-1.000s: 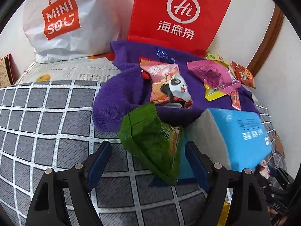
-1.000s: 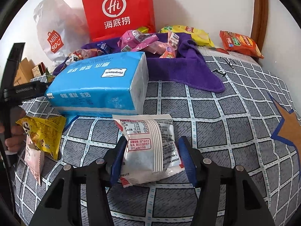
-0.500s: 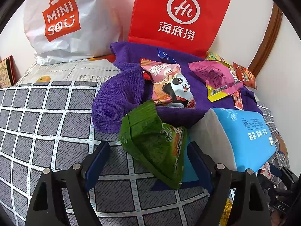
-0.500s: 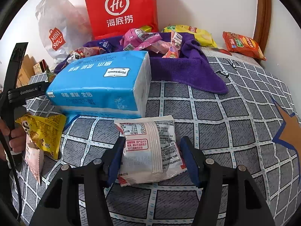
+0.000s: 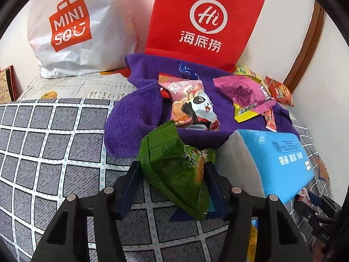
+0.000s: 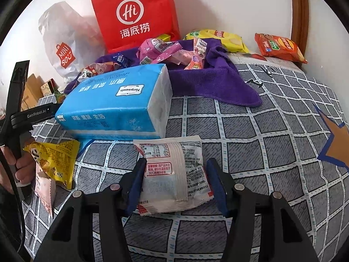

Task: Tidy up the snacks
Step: 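Carry the white sachet and green chips bag with both tools over the purple towel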

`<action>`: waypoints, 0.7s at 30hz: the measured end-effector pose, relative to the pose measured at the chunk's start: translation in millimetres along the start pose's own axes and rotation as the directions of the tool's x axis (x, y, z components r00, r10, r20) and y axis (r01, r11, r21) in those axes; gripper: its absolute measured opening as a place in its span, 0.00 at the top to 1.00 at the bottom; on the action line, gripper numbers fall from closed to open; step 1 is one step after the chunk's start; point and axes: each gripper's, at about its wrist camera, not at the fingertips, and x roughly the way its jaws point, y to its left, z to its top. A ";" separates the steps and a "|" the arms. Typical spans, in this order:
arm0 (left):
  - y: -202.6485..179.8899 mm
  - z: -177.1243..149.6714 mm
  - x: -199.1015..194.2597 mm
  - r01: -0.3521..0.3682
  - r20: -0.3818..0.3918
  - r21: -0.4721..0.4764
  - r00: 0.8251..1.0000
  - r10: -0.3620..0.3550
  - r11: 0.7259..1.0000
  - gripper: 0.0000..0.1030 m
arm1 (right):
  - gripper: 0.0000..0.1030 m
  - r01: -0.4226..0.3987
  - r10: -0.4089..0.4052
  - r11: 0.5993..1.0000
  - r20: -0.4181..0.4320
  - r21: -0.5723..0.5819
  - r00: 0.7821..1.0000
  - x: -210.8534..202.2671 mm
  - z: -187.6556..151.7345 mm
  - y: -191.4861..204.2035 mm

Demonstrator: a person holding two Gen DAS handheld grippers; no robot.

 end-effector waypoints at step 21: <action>9.3 2.5 -46.7 0.003 0.048 -0.047 0.999 -0.001 0.999 0.46 | 0.51 0.021 -0.023 0.998 0.039 0.067 0.999 -26.4 -3.9 8.2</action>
